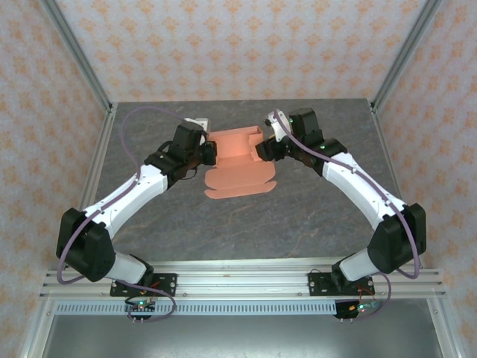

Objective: Fold the paper box

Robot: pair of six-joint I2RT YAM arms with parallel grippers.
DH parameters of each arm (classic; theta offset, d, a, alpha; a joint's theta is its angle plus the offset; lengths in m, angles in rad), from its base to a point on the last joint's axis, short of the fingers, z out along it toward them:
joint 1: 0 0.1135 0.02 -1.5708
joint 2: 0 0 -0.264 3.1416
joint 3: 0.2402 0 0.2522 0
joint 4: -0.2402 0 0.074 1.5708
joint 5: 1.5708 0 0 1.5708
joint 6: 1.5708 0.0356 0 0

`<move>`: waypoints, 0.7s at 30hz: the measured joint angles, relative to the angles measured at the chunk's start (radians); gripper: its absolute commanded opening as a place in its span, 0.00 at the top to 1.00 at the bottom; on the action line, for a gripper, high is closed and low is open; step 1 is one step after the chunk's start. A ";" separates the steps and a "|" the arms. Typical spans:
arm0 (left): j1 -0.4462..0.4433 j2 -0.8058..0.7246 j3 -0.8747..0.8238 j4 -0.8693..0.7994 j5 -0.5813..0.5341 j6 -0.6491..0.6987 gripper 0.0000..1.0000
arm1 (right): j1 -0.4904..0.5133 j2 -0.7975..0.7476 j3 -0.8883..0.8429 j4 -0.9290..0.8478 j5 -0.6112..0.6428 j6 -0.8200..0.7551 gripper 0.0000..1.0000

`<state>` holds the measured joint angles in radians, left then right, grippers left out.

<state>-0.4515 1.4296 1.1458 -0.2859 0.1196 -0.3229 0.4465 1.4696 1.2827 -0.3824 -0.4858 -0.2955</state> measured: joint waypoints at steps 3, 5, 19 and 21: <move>0.000 0.000 0.000 -0.003 0.000 0.000 1.00 | -0.012 0.008 0.000 0.000 -0.058 -0.005 0.40; 0.000 0.000 0.000 -0.003 0.001 0.002 1.00 | -0.016 0.018 0.000 0.001 -0.092 -0.005 0.39; 0.000 0.000 0.000 -0.011 0.003 0.002 1.00 | 0.010 0.062 0.011 0.024 -0.076 0.039 0.52; 0.000 0.000 0.000 -0.011 0.003 0.002 1.00 | 0.028 0.062 0.012 0.025 -0.035 0.051 0.56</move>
<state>-0.4519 1.4296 1.1458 -0.2970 0.1230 -0.3206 0.4747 1.5314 1.2945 -0.3573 -0.5205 -0.2447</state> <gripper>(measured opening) 0.092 0.465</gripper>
